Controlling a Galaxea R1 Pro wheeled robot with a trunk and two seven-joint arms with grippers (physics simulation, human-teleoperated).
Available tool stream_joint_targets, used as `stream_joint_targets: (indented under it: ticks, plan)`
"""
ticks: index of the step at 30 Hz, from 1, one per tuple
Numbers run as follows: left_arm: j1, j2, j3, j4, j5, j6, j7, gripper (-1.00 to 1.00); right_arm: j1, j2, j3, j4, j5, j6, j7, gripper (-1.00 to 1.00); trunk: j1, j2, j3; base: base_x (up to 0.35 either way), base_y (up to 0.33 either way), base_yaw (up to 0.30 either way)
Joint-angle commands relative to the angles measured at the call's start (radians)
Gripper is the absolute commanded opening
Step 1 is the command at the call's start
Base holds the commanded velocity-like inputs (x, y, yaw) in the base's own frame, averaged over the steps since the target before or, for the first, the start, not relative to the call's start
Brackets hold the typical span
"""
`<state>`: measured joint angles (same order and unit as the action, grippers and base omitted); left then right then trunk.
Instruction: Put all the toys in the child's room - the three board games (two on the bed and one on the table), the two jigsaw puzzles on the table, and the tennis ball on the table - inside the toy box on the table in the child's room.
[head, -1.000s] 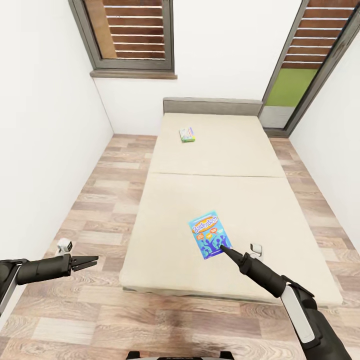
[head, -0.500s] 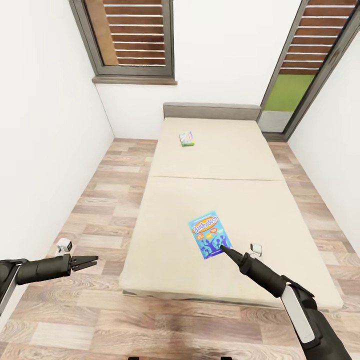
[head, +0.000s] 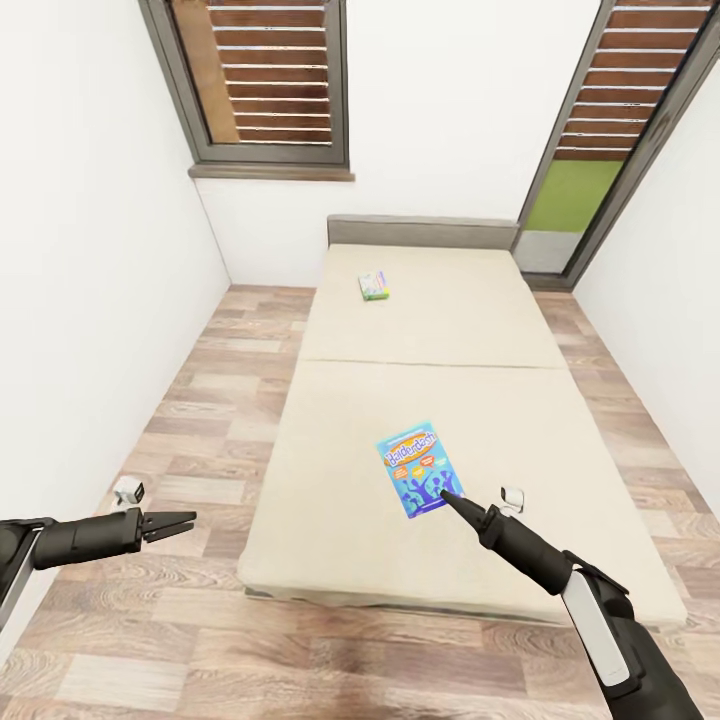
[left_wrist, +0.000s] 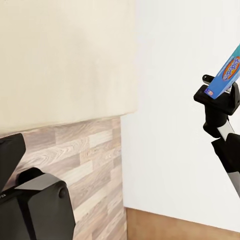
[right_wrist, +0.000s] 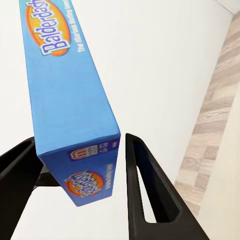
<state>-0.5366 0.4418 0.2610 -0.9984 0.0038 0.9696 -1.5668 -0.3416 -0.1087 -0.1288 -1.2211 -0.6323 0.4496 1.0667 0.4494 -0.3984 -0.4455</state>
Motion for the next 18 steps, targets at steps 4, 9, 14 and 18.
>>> stream_joint_targets:
  ticks: [4,9,14,18]
  plan:
    - [0.0,0.0,0.0,0.0,-0.001,0.011,-0.004,1.0,-0.001,0.0,0.0,0.0,-0.006,0.008,0.001,-1.0,0.001,-0.002,0.005,0.0,0.0,0.0]
    - [0.0,0.0,0.0,0.0,-0.001,0.011,-0.004,1.0,-0.001,0.0,0.0,0.0,-0.006,0.008,0.001,-1.0,0.001,-0.002,0.013,0.0,0.0,0.0]
    - [0.0,0.0,0.0,0.0,-0.001,0.011,-0.004,1.0,-0.001,0.001,0.0,0.0,-0.006,0.008,0.001,-1.0,0.001,-0.002,0.022,0.0,0.0,0.0]
    - [0.0,0.0,0.0,0.0,-0.001,0.011,-0.004,1.0,-0.001,0.001,0.0,0.0,-0.006,0.008,0.001,-1.0,0.001,-0.002,0.028,0.0,0.0,0.0]
